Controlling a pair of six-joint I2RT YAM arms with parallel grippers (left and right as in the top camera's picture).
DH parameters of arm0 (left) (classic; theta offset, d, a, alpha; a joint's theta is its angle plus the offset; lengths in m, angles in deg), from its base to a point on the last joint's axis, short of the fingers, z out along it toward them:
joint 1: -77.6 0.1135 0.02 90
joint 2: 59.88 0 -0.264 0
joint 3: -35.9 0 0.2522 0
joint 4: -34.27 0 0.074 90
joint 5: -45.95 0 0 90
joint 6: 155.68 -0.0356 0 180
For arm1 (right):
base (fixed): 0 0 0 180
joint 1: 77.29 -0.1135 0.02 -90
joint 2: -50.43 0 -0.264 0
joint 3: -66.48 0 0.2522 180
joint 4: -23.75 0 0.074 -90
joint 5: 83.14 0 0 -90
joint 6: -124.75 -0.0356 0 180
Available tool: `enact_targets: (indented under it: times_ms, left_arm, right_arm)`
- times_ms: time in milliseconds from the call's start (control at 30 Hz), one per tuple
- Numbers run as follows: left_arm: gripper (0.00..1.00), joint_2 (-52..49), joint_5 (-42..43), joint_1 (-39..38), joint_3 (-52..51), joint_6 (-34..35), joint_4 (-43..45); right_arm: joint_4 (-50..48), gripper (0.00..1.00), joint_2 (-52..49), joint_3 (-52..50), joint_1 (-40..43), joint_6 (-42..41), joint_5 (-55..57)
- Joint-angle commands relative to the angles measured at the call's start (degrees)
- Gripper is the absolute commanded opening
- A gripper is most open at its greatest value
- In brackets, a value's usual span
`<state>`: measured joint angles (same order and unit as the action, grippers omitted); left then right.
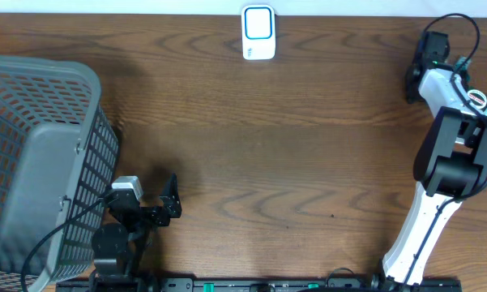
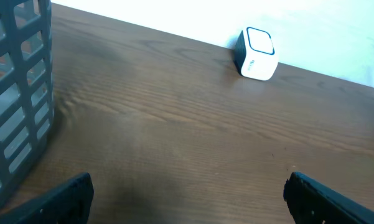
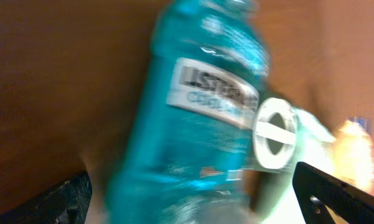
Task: Scan the item barcode
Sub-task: 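Carry the bottle to the right table edge and release it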
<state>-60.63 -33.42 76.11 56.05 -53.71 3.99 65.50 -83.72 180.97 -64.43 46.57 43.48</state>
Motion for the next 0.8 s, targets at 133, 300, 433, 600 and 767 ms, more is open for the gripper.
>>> enact_targets:
  times_ms: [133,300,433,600,767]
  left_arm:
    - [0.98,0.15,0.72,0.31,-0.87,-0.33,-1.29]
    - [0.98,0.15,0.72,0.31,-0.87,-0.33,-1.29]
    - [0.98,0.15,0.72,0.31,-0.87,-0.33,-1.29]
    - [0.98,0.15,0.72,0.31,-0.87,-0.33,-1.29]
    - [0.98,0.15,0.72,0.31,-0.87,-0.33,-1.29]
  right_arm:
    - [5.79,0.99,11.85,0.74,-6.56,-14.88,-17.38]
    - [9.14,0.99,23.37,0.74,-10.32,-15.02,-27.39]
    - [13.33,0.99,34.14,0.74,-12.74,-16.68,-28.09]
    - [18.34,0.99,45.59,0.74,-14.38,-18.84,-28.20]
    - [19.61,0.99,54.01,0.74,-14.40,-18.84,-28.20]
